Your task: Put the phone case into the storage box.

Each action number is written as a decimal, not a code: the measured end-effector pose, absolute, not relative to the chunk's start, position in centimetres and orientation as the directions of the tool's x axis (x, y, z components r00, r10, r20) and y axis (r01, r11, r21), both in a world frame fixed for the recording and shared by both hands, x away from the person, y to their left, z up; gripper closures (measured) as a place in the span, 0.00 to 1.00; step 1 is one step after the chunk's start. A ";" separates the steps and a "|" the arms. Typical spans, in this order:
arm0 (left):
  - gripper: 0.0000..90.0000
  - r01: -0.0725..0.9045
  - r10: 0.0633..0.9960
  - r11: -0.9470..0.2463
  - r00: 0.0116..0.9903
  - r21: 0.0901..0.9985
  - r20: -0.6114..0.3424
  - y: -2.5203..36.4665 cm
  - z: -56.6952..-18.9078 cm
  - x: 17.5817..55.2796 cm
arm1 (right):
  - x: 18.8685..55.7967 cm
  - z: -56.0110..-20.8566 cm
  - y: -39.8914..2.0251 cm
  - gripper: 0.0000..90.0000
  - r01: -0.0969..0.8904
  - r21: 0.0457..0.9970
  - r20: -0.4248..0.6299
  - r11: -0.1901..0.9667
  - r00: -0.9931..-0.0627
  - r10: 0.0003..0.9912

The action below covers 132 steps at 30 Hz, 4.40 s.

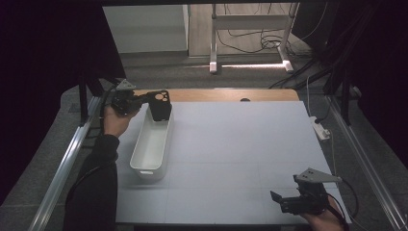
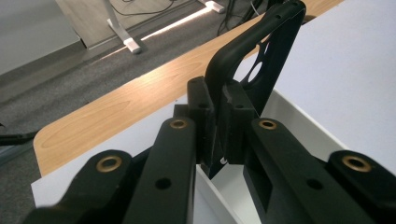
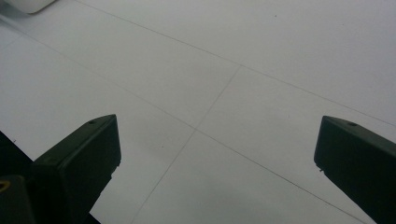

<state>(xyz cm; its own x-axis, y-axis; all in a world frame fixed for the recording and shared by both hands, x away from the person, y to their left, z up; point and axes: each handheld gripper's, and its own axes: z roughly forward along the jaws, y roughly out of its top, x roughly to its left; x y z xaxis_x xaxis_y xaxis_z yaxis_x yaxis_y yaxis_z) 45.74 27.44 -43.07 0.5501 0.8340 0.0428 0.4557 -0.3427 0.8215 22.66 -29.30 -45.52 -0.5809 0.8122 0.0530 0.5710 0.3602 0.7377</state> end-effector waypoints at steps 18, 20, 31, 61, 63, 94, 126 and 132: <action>0.91 0.446 0.838 -0.285 0.546 0.848 -0.006 27.8 -44.3 46.6 | 22.7 -45.5 -29.3 0.01 0.572 0.735 0.050 0.365 -0.582 0.812; 0.90 0.453 0.841 -0.281 0.541 0.846 -0.010 27.7 -44.4 46.8 | 22.7 -45.5 -29.3 0.01 0.574 0.733 0.048 0.366 -0.580 0.813; 0.84 0.481 0.857 -0.270 0.515 0.834 -0.020 27.4 -45.0 47.4 | 22.7 -45.5 -29.3 0.01 0.573 0.733 0.048 0.367 -0.581 0.813; 0.65 0.528 0.880 -0.219 0.470 0.821 -0.067 27.8 -45.1 46.4 | 22.7 -45.5 -29.2 0.01 0.570 0.735 0.047 0.368 -0.583 0.811; 0.63 0.532 0.879 -0.214 0.471 0.819 -0.076 27.8 -45.1 46.3 | 22.7 -45.5 -29.2 0.01 0.569 0.735 0.046 0.368 -0.584 0.810; 0.24 0.525 0.853 -0.181 0.504 0.832 -0.132 28.1 -44.9 42.4 | 22.7 -45.5 -29.1 0.01 0.571 0.731 0.042 0.374 -0.585 0.810; 0.00 0.522 0.825 -0.186 0.543 0.832 -0.156 27.2 -43.8 38.1 | 22.6 -45.5 -29.0 0.01 0.564 0.731 0.041 0.383 -0.598 0.801; 0.00 0.498 0.796 -0.219 0.588 0.839 -0.141 27.0 -43.6 36.9 | 22.6 -45.5 -29.0 0.01 0.565 0.730 0.043 0.384 -0.599 0.799</action>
